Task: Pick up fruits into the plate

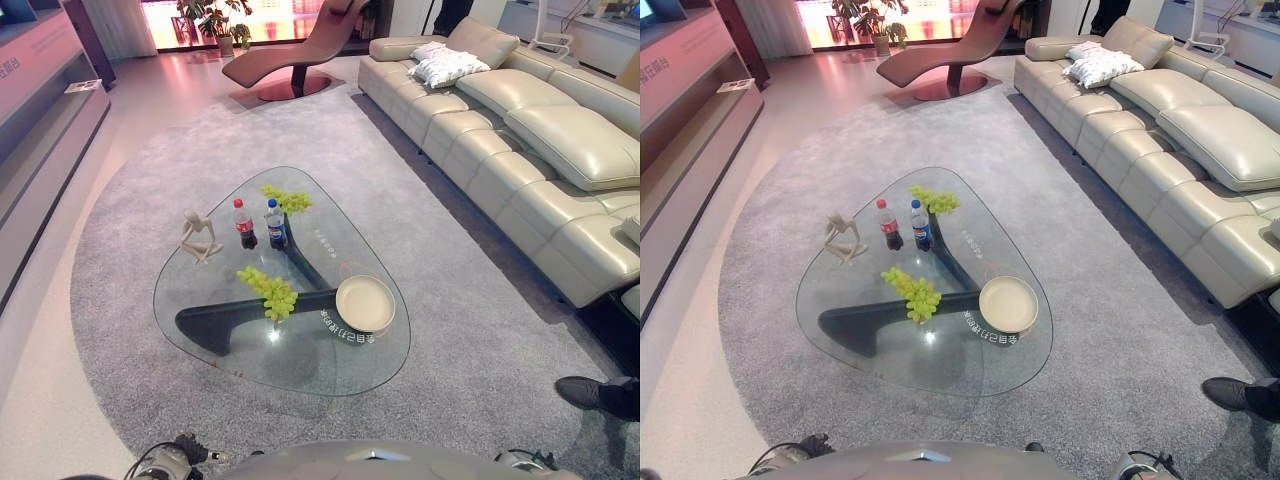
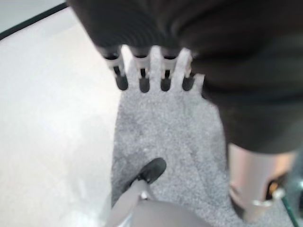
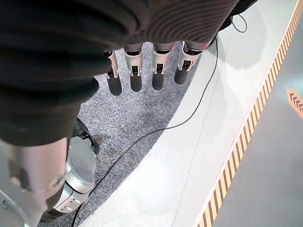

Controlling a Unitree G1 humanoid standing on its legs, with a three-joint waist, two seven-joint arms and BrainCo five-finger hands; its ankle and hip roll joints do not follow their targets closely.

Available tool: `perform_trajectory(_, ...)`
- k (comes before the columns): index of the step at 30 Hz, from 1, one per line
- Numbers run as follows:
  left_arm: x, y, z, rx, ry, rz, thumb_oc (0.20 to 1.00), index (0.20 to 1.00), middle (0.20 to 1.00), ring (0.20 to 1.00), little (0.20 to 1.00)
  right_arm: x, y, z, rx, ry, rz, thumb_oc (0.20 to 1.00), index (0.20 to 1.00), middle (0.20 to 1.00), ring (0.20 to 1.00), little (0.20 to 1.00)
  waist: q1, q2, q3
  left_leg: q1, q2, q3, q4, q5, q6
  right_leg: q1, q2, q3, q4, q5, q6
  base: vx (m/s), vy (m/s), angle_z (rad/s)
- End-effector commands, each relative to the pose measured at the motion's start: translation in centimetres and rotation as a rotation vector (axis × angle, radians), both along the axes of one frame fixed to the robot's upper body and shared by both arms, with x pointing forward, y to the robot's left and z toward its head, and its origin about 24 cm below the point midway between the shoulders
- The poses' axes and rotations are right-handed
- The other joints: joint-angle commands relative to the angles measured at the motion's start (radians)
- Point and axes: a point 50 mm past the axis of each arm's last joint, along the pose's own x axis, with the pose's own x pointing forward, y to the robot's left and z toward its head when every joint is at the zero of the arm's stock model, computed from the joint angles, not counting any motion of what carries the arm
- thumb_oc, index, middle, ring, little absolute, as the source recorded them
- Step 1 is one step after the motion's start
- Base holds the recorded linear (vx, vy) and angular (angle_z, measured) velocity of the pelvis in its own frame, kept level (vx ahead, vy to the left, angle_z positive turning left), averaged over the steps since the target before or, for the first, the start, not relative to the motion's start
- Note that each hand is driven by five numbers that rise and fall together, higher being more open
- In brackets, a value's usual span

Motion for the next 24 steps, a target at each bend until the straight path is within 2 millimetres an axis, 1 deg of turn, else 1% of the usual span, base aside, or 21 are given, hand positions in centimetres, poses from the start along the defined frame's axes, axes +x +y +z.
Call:
perform_trajectory(1,3.8,0.5,1.1,0.056,-0.152,-0.013,1.0,1.0,1.0,1.0,1.0,2.7,-0.4,0.6,-0.048,-0.041,0.068,1.0,1.0,1.0,1.0,1.0,0.001,-0.004,0.068,0.01,-0.039,-0.034,0.022,-0.128,0.047,0.057,0.029,-0.018,0.043,-0.119,-0.023,0.0,0.0,0.0)
perform_trajectory(2,4.1,0.6,1.2,0.064,-0.172,-0.017,1.0,1.0,1.0,1.0,1.0,2.8,-0.5,0.6,-0.05,-0.046,0.07,1.0,1.0,1.0,1.0,1.0,0.0,-0.004,0.069,0.01,-0.038,-0.034,0.023,-0.128,0.047,0.057,0.029,-0.018,0.044,-0.12,-0.023,0.0,0.0,0.0)
perform_trajectory(3,4.9,0.7,1.6,0.08,-0.222,-0.027,1.0,1.0,1.0,1.0,1.0,3.1,-0.7,0.7,-0.053,-0.057,0.074,1.0,1.0,1.0,1.0,1.0,0.0,-0.002,0.074,0.007,-0.037,-0.032,0.025,-0.127,0.046,0.054,0.028,-0.017,0.047,-0.121,-0.023,0.0,0.0,0.0)
perform_trajectory(6,7.7,1.0,3.0,0.115,-0.363,-0.045,1.0,1.0,1.0,1.0,1.0,4.1,-1.2,1.1,-0.062,-0.093,0.084,1.0,1.0,1.0,1.0,1.0,0.001,0.005,0.096,-0.005,-0.035,-0.028,0.032,-0.124,0.046,0.04,0.027,-0.017,0.059,-0.124,-0.024,-0.01,0.01,0.0)
perform_trajectory(7,9.0,1.0,3.8,0.125,-0.418,-0.047,1.0,1.0,1.0,1.0,1.0,4.4,-1.4,1.3,-0.066,-0.108,0.085,1.0,1.0,1.0,1.0,1.0,0.002,0.008,0.105,-0.013,-0.035,-0.029,0.033,-0.121,0.046,0.033,0.026,-0.016,0.061,-0.124,-0.025,0.0,0.0,0.0)
perform_trajectory(8,9.2,1.0,3.9,0.128,-0.431,-0.048,1.0,1.0,1.0,1.0,1.0,4.5,-1.4,1.3,-0.066,-0.111,0.085,1.0,1.0,1.0,1.0,1.0,0.002,0.009,0.106,-0.016,-0.035,-0.029,0.033,-0.121,0.047,0.031,0.026,-0.016,0.062,-0.125,-0.025,-0.04,0.038,0.0)
perform_trajectory(10,12.7,1.2,6.3,0.174,-0.588,-0.075,1.0,1.0,1.0,1.0,1.0,5.4,-1.6,1.5,-0.07,-0.148,0.09,1.0,1.0,1.0,1.0,1.0,0.003,0.018,0.131,-0.051,-0.038,-0.034,0.035,-0.113,0.048,-0.004,0.023,-0.011,0.069,-0.121,-0.025,-0.13,0.036,0.0)
perform_trajectory(12,15.8,1.3,8.7,0.229,-0.703,-0.103,1.0,1.0,1.0,1.0,1.0,6.7,-1.5,1.9,-0.073,-0.195,0.087,1.0,1.0,1.0,1.0,1.0,0.002,0.022,0.166,-0.095,-0.041,-0.037,0.039,-0.105,0.05,-0.048,0.022,-0.002,0.078,-0.115,-0.027,-0.27,0.016,0.02)
perform_trajectory(13,17.4,1.4,10.2,0.259,-0.768,-0.125,1.0,1.0,1.0,1.0,1.0,7.5,-1.4,2.1,-0.077,-0.222,0.091,1.0,1.0,1.0,1.0,1.0,0.002,0.024,0.189,-0.119,-0.044,-0.039,0.041,-0.099,0.051,-0.074,0.023,0.003,0.083,-0.11,-0.029,-0.26,0.008,0.02)
perform_trajectory(14,18.3,1.4,11.1,0.275,-0.801,-0.131,1.0,1.0,1.0,1.0,1.0,8.0,-1.4,2.2,-0.079,-0.238,0.092,1.0,1.0,1.0,1.0,1.0,0.001,0.026,0.202,-0.131,-0.045,-0.04,0.041,-0.095,0.052,-0.088,0.024,0.005,0.087,-0.108,-0.029,-0.27,0.012,0.02)
perform_trajectory(15,19.9,1.4,12.7,0.317,-0.866,-0.157,1.0,1.0,1.0,1.0,1.0,8.9,-1.3,2.5,-0.085,-0.267,0.096,1.0,1.0,1.0,1.0,1.0,0.0,0.029,0.227,-0.155,-0.048,-0.041,0.041,-0.087,0.054,-0.115,0.026,0.009,0.095,-0.104,-0.031,-0.23,0.024,0.02)
perform_trajectory(16,21.0,1.5,14.1,0.353,-0.918,-0.18,1.0,1.0,1.0,1.0,1.0,9.6,-1.4,2.8,-0.092,-0.284,0.111,1.0,1.0,1.0,1.0,1.0,-0.003,0.033,0.248,-0.173,-0.051,-0.042,0.042,-0.08,0.055,-0.135,0.028,0.012,0.102,-0.101,-0.033,-0.21,0.032,0.02)
perform_trajectory(21,24.4,1.7,19.2,0.47,-1.074,-0.274,1.0,1.0,1.0,1.0,1.0,11.1,-1.6,3.5,-0.108,-0.32,0.157,1.0,1.0,1.0,1.0,1.0,-0.007,0.038,0.311,-0.222,-0.066,-0.053,0.037,-0.062,0.053,-0.182,0.03,0.009,0.116,-0.098,-0.035,-0.1,0.006,0.02)
perform_trajectory(22,25.6,1.5,21.2,0.519,-1.121,-0.32,1.0,1.0,1.0,1.0,1.0,12.0,-1.6,3.9,-0.111,-0.353,0.159,1.0,1.0,1.0,1.0,1.0,-0.007,0.037,0.333,-0.242,-0.072,-0.054,0.038,-0.059,0.052,-0.201,0.03,0.005,0.119,-0.096,-0.035,-0.12,-0.02,0.01)
perform_trajectory(24,26.4,1.6,22.6,0.566,-1.146,-0.368,1.0,1.0,1.0,1.0,1.0,12.8,-1.6,4.2,-0.113,-0.382,0.162,1.0,1.0,1.0,1.0,1.0,-0.008,0.036,0.349,-0.258,-0.077,-0.055,0.044,-0.057,0.052,-0.217,0.031,0.005,0.128,-0.095,-0.037,-0.09,-0.008,0.02)
